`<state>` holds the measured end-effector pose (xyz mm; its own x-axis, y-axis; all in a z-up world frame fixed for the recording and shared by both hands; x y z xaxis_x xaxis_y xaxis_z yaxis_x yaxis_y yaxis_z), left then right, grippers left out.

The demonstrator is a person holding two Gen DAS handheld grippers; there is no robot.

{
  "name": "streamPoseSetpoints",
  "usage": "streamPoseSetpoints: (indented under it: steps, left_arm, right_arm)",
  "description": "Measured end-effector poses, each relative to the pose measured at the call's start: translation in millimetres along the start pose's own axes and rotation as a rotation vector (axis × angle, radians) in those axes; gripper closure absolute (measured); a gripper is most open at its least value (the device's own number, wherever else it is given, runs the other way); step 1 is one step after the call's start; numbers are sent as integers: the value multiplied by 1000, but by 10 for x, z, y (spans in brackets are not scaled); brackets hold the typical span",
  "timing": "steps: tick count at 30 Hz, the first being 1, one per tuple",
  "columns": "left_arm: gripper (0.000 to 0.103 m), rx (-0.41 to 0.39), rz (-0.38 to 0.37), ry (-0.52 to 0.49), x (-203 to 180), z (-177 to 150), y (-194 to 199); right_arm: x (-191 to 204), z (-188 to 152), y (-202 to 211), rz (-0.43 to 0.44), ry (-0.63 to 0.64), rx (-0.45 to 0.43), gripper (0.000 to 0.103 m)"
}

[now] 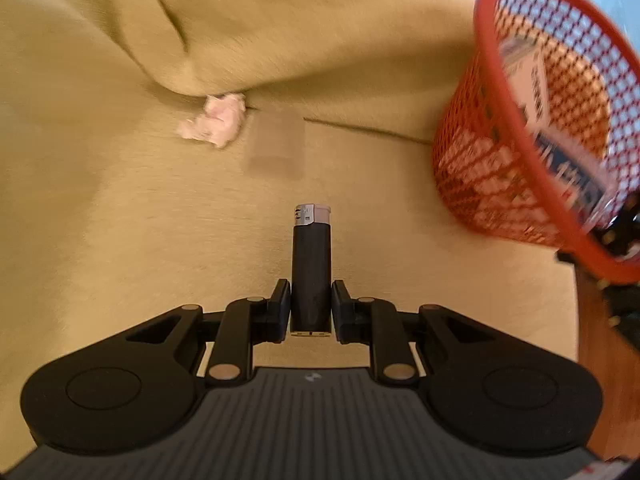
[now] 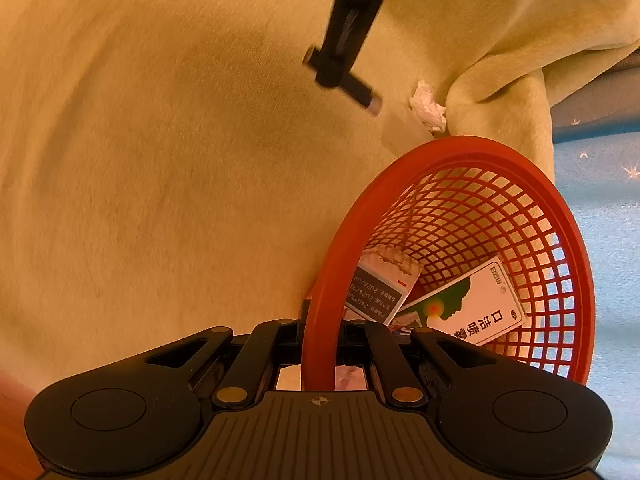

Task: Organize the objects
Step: 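Carry the black lighter into the wastebasket and open the left tool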

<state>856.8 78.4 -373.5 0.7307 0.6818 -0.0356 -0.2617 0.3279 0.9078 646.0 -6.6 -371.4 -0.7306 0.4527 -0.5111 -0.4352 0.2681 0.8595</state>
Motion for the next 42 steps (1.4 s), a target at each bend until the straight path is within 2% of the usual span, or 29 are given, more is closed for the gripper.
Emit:
streamPoseSetpoints:
  steps: [8,18,26,42]
  left_arm:
    - [86,-42,18,109,-25,100,592]
    - [86,-78,-19,214,-212,241,1107]
    - [86,-93,-70,271,-380,377,1242]
    - [86,-111,-164,271,-843,619,1268]
  right_arm:
    - [-5,-4,3,-7,3,3,102]
    - [43,18,-6,-21,7,8,102]
    - [64,22,-18,-30,-2,24,102]
    - [16,74,-69,-24,-20,29,102]
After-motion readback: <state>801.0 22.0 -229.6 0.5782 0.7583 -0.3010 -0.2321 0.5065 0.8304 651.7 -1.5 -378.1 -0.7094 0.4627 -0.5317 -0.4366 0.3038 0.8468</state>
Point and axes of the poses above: each gripper's, at about its wrist camera, not at the fingertips, and y roughly against the way its jaws point, x to its left, z to its top, the point moved 2 cm from there along -y, roughly the way its jaws point, and after that the axes turned 2 degrees about z, right-handed, at the moved point
